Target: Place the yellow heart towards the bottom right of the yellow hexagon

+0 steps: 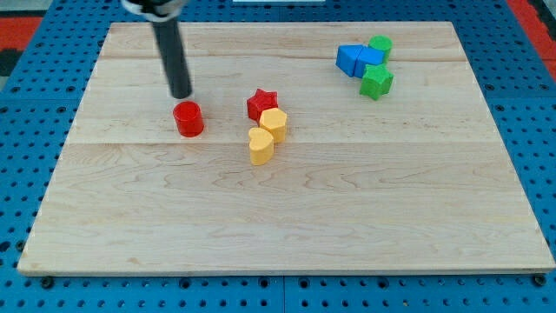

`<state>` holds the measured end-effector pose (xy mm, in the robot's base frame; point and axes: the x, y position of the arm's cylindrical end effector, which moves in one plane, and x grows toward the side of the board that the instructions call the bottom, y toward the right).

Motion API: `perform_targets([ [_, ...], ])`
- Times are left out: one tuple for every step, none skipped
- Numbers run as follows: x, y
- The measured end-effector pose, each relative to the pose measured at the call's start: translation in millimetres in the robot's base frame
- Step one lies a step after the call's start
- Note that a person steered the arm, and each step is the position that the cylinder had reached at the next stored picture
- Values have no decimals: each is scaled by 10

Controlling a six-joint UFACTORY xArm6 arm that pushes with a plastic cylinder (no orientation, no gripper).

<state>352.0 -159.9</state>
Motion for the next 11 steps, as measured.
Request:
perform_targets([
  [323, 66],
  [528, 411],
  [574, 689],
  [885, 711],
  [913, 1050],
  [1358, 1052],
  [1733, 1519],
  [1497, 2113],
  [1485, 1787],
  [1390, 1685],
  [1218, 1335],
])
